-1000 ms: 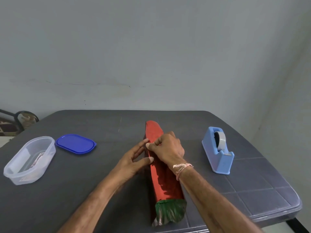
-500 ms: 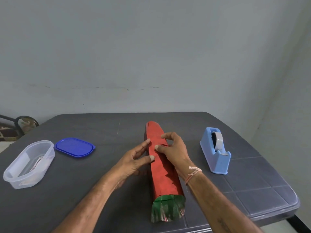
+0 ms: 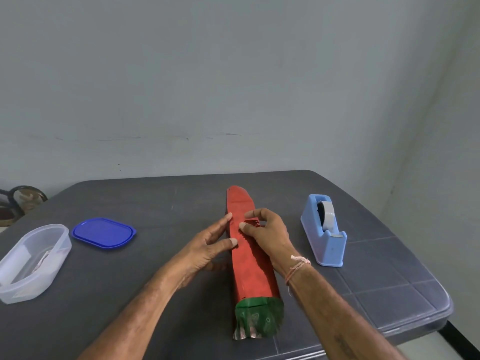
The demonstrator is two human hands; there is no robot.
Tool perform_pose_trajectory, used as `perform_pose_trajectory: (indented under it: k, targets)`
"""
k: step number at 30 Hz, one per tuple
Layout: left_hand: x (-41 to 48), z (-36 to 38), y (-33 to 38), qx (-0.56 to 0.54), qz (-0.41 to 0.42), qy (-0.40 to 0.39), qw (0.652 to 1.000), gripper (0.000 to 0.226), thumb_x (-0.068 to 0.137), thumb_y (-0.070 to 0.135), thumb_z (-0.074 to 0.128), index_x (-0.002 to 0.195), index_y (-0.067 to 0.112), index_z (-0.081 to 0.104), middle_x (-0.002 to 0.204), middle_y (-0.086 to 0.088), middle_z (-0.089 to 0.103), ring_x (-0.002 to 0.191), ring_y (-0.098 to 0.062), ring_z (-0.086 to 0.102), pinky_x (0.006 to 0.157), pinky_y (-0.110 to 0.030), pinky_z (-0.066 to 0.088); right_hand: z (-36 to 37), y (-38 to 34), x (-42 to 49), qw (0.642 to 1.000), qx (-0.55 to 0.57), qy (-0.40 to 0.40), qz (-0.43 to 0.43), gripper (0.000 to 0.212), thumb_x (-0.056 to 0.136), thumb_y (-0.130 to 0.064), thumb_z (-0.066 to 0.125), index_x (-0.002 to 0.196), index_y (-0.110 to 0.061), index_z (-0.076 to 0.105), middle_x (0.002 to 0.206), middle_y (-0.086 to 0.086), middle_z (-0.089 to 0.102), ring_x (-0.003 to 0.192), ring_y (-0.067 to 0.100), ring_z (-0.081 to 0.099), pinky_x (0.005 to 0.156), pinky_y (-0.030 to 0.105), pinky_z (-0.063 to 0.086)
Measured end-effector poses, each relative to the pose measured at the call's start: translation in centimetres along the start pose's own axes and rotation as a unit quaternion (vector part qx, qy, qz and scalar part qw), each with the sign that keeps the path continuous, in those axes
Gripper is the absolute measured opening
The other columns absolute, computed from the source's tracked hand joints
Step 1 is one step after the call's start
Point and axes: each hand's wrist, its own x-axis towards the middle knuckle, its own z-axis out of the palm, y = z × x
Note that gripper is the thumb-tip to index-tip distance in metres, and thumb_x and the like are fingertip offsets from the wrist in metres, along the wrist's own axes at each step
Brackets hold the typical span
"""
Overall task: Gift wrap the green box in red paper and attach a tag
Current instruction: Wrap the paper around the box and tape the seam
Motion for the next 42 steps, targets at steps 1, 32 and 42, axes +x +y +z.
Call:
perform_pose_trajectory:
  k: [1, 32, 42]
  targets:
    - [0.0, 0.1, 0.1, 0.004, -0.001, -0.001, 1.0, 0.076, 0.079, 0.038, 0.082, 0.143, 0.059, 0.046, 0.149, 0.032, 0.044, 0.128, -0.002, 0.056, 0.093, -0.048, 0.06, -0.1, -0.1, -0.1, 1.0, 0.0, 0.0, 0.003, 0.023, 0.077, -0.038, 0.085, 0.093, -0.038, 0.069, 0.105, -0.008, 0.07, 0.096, 0.016, 0.07, 0.086, 0.046, 0.062]
    - [-0.3, -0.3, -0.3, 0.019, 0.021, 0.01, 1.0, 0.094, 0.087, 0.036, 0.078, 0.158, 0.049, 0.018, 0.164, 0.017, 0.03, 0.119, 0.0, 0.061, 0.079, -0.035, 0.062, 0.1, -3.1, -0.3, 0.992, -0.007, -0.119, 0.045, 0.033, 0.08, -0.045, 0.083, 0.07, -0.016, 0.07, 0.07, 0.005, 0.072, 0.074, 0.025, 0.071, 0.09, 0.054, 0.06]
    - [-0.3, -0.5, -0.4, 0.04, 0.012, 0.016, 0.999, 0.095, 0.084, 0.039, 0.08, 0.158, 0.049, 0.021, 0.165, 0.018, 0.028, 0.131, -0.007, 0.053, 0.085, -0.043, 0.063, 0.4, -3.1, -0.7, 0.994, -0.018, -0.108, 0.026, 0.055, 0.072, -0.063, 0.079, 0.081, -0.009, 0.076, 0.088, 0.017, 0.077, 0.08, 0.033, 0.074, 0.087, 0.056, 0.061]
